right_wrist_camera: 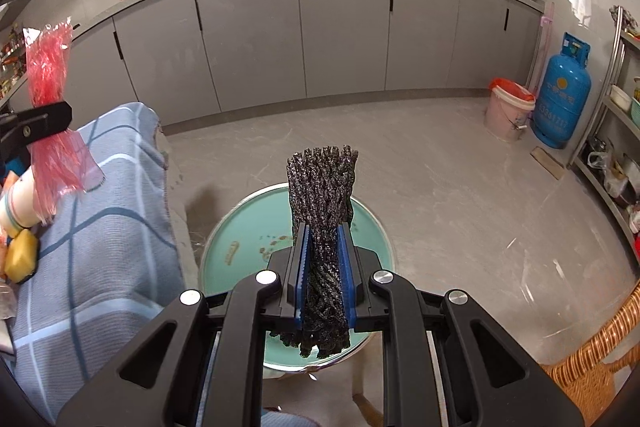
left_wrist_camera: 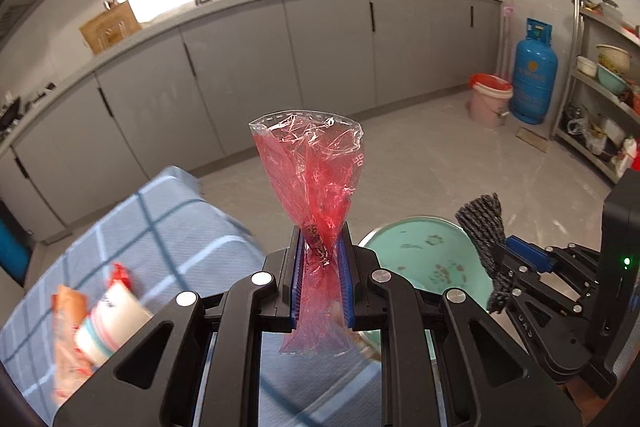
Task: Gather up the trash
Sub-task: 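Carry both held items over the green basin and open both tools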
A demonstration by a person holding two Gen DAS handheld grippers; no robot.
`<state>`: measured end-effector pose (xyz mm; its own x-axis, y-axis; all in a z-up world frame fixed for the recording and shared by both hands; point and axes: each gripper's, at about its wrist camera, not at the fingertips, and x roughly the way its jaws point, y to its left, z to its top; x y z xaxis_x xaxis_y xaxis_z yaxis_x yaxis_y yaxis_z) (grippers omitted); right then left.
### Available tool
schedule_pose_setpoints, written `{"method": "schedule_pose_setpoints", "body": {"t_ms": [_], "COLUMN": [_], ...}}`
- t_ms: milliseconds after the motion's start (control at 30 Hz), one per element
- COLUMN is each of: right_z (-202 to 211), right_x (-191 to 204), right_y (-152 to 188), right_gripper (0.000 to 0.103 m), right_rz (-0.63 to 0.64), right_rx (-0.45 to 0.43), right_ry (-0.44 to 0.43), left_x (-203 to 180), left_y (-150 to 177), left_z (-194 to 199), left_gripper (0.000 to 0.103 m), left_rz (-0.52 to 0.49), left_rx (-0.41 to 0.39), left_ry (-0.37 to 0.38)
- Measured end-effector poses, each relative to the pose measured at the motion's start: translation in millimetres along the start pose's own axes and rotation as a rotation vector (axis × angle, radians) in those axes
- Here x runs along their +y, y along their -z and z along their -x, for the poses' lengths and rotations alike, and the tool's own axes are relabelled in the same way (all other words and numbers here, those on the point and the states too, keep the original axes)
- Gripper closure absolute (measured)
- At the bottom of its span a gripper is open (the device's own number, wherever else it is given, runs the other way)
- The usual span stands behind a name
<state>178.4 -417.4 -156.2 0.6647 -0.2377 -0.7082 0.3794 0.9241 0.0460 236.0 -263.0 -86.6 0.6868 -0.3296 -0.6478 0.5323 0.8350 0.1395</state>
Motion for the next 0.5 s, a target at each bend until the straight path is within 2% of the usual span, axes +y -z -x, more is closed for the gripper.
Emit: {"method": "schedule_pose_setpoints", "body": {"t_ms": [300, 500], "right_z": [-29.1, -41.0], "right_x": [-18.8, -22.0], "right_y": [-4.6, -7.5], "right_gripper": [0.086, 0.083], "right_rz": [-0.009, -0.009], "right_rx": [0.027, 0.032], "right_ry": [0.005, -0.019], "left_x": [-25.6, -37.7], "left_y": [9.0, 13.2], "left_z": [-44.2, -63.3], "left_gripper": [0.086, 0.085], "left_rz": [-0.013, -0.021], "left_rx": [0.056, 0.073], "left_ry": [0.103, 0.137]}}
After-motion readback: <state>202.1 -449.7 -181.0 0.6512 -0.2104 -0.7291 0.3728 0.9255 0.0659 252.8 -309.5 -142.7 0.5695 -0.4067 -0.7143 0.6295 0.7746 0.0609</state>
